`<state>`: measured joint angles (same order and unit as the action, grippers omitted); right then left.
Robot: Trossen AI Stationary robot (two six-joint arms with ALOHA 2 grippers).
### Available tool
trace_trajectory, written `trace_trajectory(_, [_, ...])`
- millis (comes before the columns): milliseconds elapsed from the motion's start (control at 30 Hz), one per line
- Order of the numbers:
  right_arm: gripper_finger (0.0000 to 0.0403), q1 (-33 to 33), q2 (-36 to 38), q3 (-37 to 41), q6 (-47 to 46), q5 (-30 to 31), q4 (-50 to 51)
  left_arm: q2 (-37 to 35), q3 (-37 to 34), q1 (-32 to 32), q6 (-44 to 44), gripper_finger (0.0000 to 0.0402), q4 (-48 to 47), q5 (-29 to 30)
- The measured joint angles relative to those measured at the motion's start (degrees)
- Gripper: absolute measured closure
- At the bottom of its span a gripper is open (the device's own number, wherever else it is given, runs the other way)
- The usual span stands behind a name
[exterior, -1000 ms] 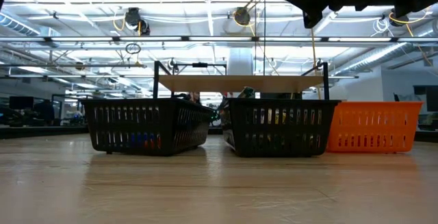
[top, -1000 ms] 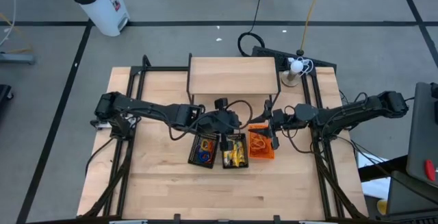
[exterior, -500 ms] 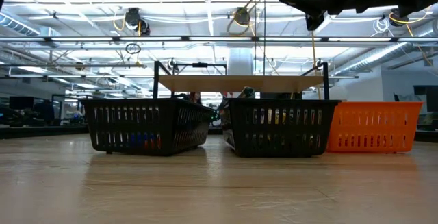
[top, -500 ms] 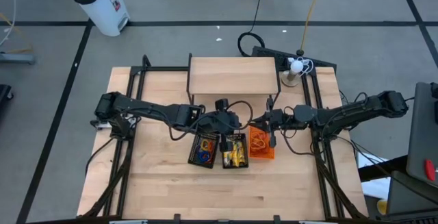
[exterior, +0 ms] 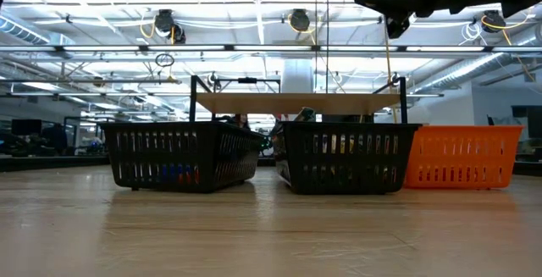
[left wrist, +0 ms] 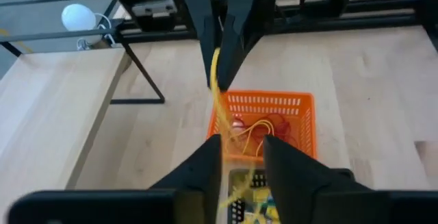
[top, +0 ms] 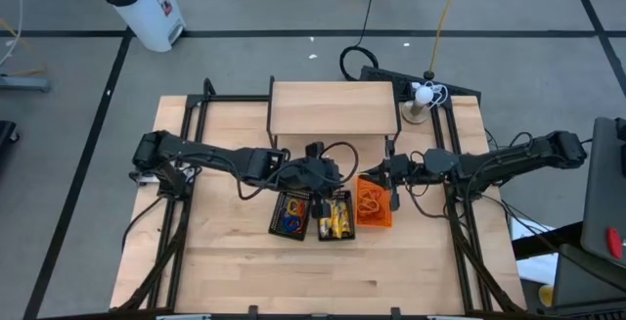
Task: Pick & Place Office Desk Supplies
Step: Put the yellow rubber band into the orange basket
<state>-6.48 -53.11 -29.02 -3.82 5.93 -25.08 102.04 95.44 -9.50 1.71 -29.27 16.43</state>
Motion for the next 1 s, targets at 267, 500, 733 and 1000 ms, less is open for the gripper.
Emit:
trace_trajectory(267, [0.0402,0.00,2.89,-0.02,-3.49,-0.20,4.24,0.00,0.00,0.11,0.12,0.0211,-1.12,0.18])
trace_trajectory(500, [0.0403,1.00,4.88,-0.02,-12.61,-7.04,9.92,0.00,0.00,0.11,0.05,0.0170,-3.60,6.56])
trace_trajectory(733, [0.0403,2.68,5.74,-0.02,-24.65,-9.29,21.68,0.00,0.00,0.11,0.27,0.0164,-5.34,9.16])
trace_trajectory(1000, [0.0403,3.94,4.37,-0.02,-34.71,-9.18,29.85,0.00,0.00,0.11,-0.30,0.0165,-5.22,9.17])
